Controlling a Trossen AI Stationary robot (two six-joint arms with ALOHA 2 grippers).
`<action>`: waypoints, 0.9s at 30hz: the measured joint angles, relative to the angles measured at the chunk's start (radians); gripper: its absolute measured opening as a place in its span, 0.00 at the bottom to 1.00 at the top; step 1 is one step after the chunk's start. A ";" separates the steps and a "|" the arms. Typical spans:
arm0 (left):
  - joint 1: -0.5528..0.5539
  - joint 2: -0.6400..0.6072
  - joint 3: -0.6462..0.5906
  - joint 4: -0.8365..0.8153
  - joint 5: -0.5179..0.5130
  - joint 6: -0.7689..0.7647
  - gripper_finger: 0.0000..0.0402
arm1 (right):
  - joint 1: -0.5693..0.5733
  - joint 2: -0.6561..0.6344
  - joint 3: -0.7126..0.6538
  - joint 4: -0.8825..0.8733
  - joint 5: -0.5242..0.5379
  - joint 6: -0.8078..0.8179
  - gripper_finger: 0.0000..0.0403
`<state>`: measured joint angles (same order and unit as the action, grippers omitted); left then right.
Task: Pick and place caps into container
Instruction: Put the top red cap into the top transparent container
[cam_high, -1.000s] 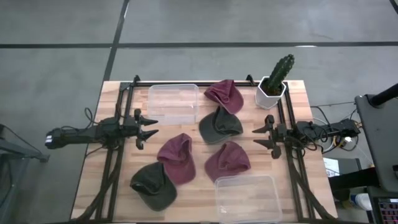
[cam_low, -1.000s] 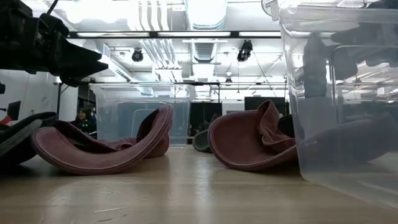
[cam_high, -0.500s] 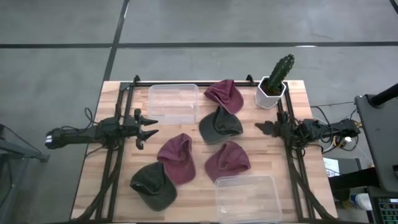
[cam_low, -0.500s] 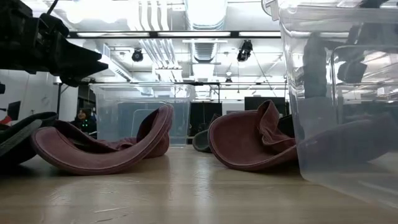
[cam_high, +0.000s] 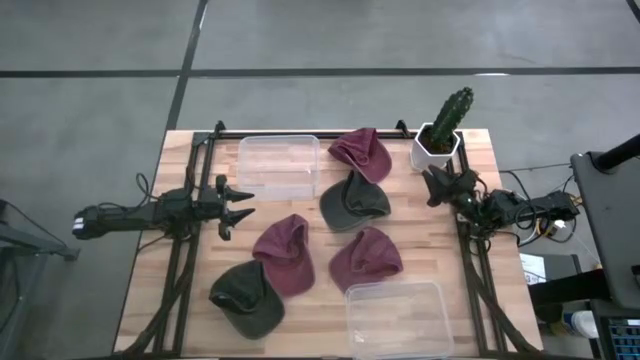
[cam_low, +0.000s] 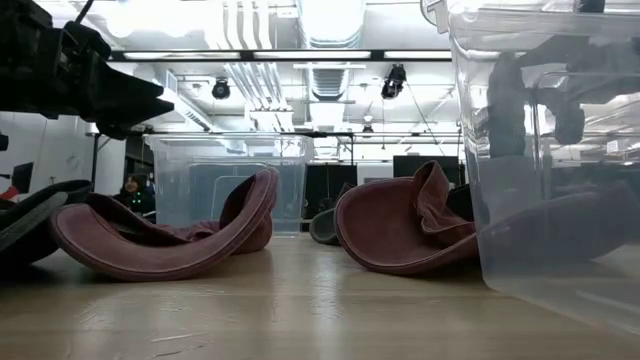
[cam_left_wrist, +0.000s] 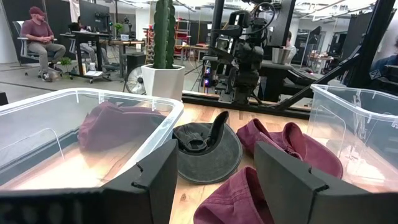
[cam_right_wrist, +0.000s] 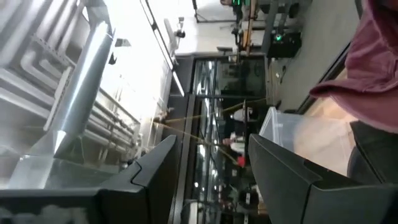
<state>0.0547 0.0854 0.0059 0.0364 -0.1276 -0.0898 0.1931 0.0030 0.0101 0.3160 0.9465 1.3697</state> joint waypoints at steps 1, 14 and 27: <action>0.000 0.000 0.000 0.000 0.000 0.000 0.51 | -0.001 0.003 0.000 0.000 0.035 0.002 0.48; 0.000 0.001 0.000 0.134 -0.004 -0.068 0.51 | -0.001 0.217 0.100 0.079 -0.005 0.021 0.48; 0.000 0.001 0.000 0.245 -0.002 -0.218 0.51 | -0.016 0.637 0.314 -0.535 -0.036 0.481 0.48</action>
<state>0.0551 0.0868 0.0059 0.2819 -0.1299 -0.3080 0.1775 0.6399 0.3245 -0.2191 0.9107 1.8506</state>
